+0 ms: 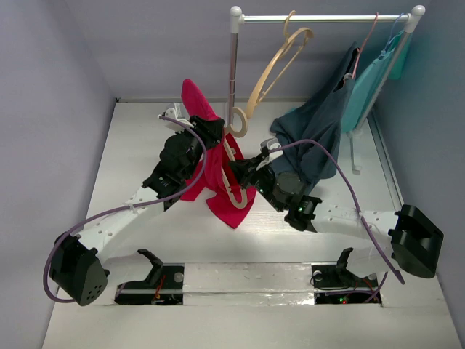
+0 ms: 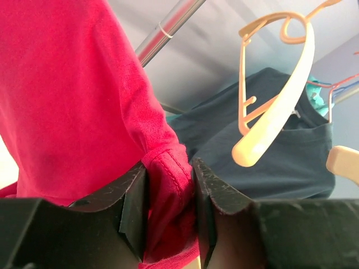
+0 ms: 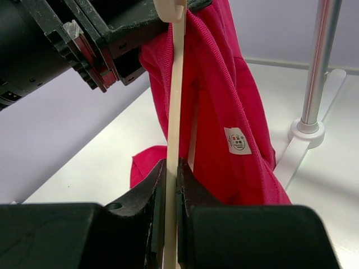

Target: Place the t-shirt on the hanger

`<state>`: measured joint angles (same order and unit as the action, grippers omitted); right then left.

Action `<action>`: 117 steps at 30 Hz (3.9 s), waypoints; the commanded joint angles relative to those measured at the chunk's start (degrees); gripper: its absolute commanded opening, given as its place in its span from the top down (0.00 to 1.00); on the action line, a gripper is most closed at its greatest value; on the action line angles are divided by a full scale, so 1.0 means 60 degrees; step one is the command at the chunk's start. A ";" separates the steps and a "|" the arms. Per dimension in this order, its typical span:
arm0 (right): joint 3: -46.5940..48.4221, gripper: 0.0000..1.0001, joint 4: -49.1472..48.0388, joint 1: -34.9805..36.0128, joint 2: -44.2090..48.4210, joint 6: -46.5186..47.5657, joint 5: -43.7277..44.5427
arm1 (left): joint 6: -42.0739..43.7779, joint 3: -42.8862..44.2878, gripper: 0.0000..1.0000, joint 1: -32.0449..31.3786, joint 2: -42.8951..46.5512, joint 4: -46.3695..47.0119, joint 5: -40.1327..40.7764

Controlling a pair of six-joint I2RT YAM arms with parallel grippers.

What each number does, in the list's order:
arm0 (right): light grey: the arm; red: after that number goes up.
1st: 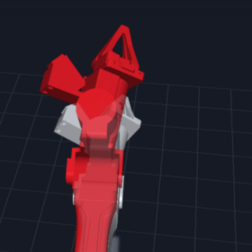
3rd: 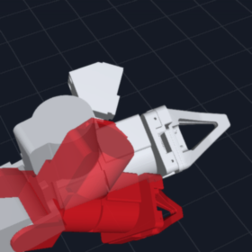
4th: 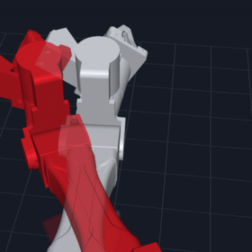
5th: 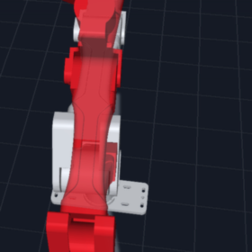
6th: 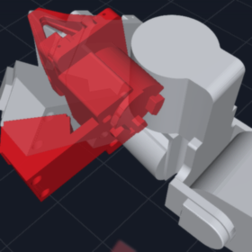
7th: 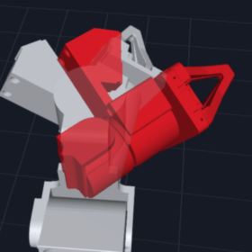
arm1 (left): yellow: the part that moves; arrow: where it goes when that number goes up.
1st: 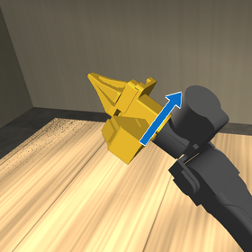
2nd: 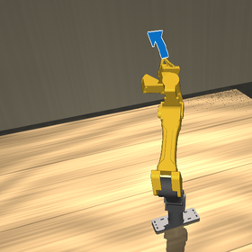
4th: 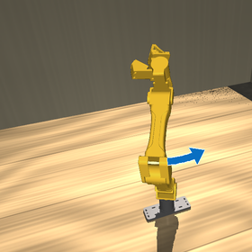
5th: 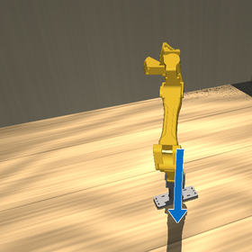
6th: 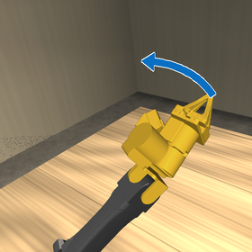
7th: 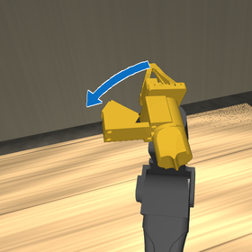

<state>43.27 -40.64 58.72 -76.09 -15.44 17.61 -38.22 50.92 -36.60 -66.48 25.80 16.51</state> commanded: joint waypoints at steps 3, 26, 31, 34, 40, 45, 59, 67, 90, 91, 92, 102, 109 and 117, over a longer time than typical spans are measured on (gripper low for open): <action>0.0831 1.00 -0.0566 0.0306 0.0070 0.0668 -0.0781 | 0.0114 0.0024 0.57 -0.0096 -0.0155 0.0504 -0.0759; 0.0861 0.49 0.1778 0.0394 0.0873 0.0318 -0.1206 | 0.0437 -0.0268 1.00 0.0197 0.1117 0.0329 -0.1492; 0.0027 0.34 0.2480 0.0394 0.2045 0.0332 -0.0826 | 0.0159 -0.0151 1.00 0.0387 0.1484 0.0124 -0.1975; -0.0764 0.36 0.2715 0.0394 0.2983 0.0391 -0.0517 | 0.0129 0.0010 1.00 0.0591 0.1631 -0.0096 -0.2136; -0.1468 0.89 0.3435 0.0044 0.2767 0.0654 -0.0619 | -0.0193 0.0113 1.00 0.0680 0.1748 -0.0052 -0.2635; -0.1572 0.52 0.3463 -0.0410 0.2210 0.1034 -0.1423 | -0.0325 0.0230 1.00 0.0680 0.1778 -0.0096 -0.2998; -0.0663 0.45 0.2717 -0.1187 -0.0046 0.1358 -0.2392 | -0.0369 0.0244 1.00 0.0768 0.2100 -0.0272 -0.3133; -0.0838 0.99 0.2248 -0.1188 -0.0135 0.1007 -0.2465 | -0.0485 0.0347 1.00 0.0768 0.1998 -0.0068 -0.3162; -0.0972 0.38 0.3508 -0.0660 0.1038 0.0771 -0.0926 | -0.1189 0.1050 1.00 0.0856 0.1295 0.0987 -0.3923; -0.0898 0.38 0.3362 -0.0660 0.0935 0.0888 -0.1029 | -0.1204 0.1050 1.00 0.0856 0.1265 0.0988 -0.3968; -0.0752 0.39 0.3274 -0.0660 0.0847 0.0933 -0.1132 | -0.1204 0.1050 1.00 0.0856 0.1251 0.0973 -0.3997; -0.0297 0.47 0.2438 -0.0660 0.0363 0.1197 -0.1147 | -0.1057 0.0977 1.00 0.0856 0.1455 0.0768 -0.3865; -0.0589 1.00 0.2233 -0.0660 0.0568 0.0965 -0.1438 | -0.0970 0.1035 1.00 0.0856 0.1485 0.0724 -0.3690; -0.1248 1.00 0.2731 0.0393 0.0261 0.0070 -0.1705 | -0.0896 0.2322 1.00 0.0973 0.0784 0.1440 -0.3207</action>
<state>37.34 -23.51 57.54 -73.91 -12.62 7.22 -44.36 58.24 -31.35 -61.28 25.02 -4.27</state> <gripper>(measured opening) 0.012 0.189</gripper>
